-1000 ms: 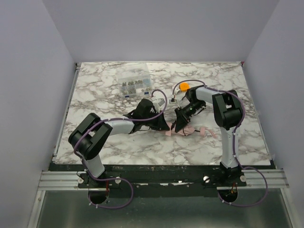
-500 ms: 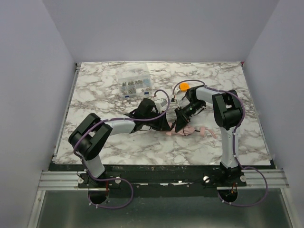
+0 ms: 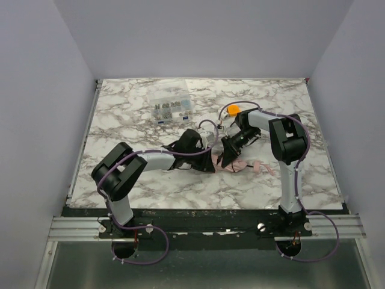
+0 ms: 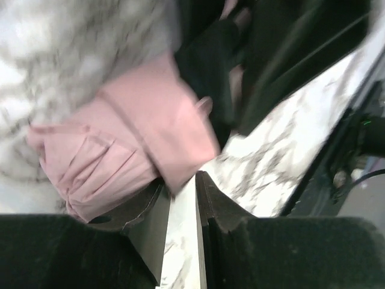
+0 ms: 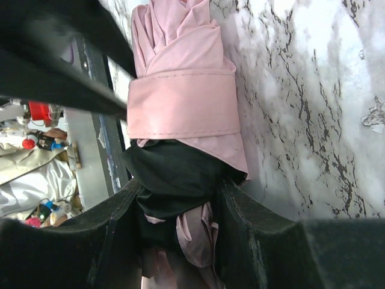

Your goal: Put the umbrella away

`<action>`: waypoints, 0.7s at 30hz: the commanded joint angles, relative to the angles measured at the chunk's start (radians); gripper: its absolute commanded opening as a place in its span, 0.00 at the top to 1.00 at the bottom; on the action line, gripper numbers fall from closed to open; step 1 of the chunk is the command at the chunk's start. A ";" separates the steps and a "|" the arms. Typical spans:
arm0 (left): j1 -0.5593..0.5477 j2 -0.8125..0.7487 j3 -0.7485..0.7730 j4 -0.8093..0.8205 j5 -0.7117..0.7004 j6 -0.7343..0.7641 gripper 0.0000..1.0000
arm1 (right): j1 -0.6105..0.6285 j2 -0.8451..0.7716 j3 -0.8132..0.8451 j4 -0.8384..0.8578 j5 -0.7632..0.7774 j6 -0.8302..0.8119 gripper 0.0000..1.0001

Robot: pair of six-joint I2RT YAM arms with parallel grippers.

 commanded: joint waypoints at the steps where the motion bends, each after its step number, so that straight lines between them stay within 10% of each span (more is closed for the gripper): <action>1: -0.015 0.089 -0.058 -0.168 -0.168 0.049 0.77 | 0.016 0.097 -0.055 0.086 0.261 -0.071 1.00; 14: 0.047 0.163 0.026 -0.244 -0.177 -0.087 0.71 | 0.014 0.089 -0.061 0.082 0.254 -0.079 1.00; 21: 0.069 0.317 0.194 -0.543 -0.279 -0.154 0.66 | 0.015 0.068 -0.070 0.089 0.255 -0.079 1.00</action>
